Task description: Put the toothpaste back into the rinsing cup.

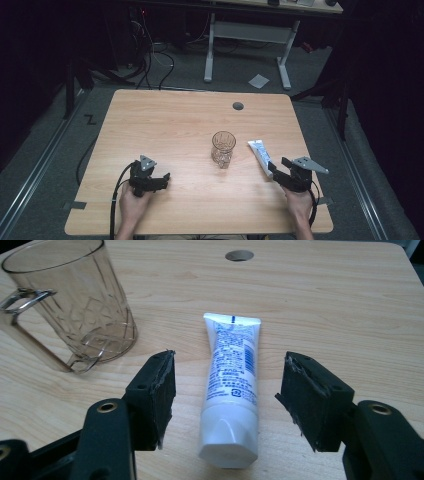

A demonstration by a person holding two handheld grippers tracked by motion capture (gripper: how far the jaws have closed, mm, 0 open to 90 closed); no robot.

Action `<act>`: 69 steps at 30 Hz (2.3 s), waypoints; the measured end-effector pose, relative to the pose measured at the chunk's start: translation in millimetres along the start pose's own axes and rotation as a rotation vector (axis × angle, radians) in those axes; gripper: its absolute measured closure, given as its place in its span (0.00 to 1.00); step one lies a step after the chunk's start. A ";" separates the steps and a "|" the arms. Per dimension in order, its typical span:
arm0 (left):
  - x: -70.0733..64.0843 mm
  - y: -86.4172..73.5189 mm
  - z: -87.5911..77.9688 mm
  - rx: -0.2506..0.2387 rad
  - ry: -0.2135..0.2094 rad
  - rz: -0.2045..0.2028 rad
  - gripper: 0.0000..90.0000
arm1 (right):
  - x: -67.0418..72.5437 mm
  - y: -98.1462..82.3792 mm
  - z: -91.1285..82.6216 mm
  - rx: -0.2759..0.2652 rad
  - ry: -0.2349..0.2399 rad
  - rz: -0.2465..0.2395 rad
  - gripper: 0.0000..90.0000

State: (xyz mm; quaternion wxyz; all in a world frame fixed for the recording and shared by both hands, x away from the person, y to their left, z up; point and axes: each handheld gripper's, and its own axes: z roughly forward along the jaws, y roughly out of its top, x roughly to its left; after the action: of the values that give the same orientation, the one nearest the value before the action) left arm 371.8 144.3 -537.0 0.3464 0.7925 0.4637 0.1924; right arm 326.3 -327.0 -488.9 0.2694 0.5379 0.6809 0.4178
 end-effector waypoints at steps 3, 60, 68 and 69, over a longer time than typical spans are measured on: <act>0.0 0.0 0.0 0.000 0.000 0.000 0.16 | -2.5 1.6 2.3 0.000 0.000 0.000 0.42; 0.0 0.0 0.0 0.000 0.000 0.001 0.16 | 5.5 64.9 113.1 0.431 -0.024 -0.108 0.30; 0.0 0.0 0.0 0.000 0.000 0.001 0.16 | 2.1 62.4 116.8 0.454 -0.046 -0.105 0.33; 0.1 0.0 0.0 0.000 0.000 0.001 0.16 | 0.6 61.6 119.3 0.478 -0.049 -0.102 0.34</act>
State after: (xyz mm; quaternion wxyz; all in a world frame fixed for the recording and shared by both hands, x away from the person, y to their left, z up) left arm 371.8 144.4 -537.0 0.3464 0.7927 0.4634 0.1923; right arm 454.8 -288.6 -496.3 0.1717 0.5613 0.7798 0.2175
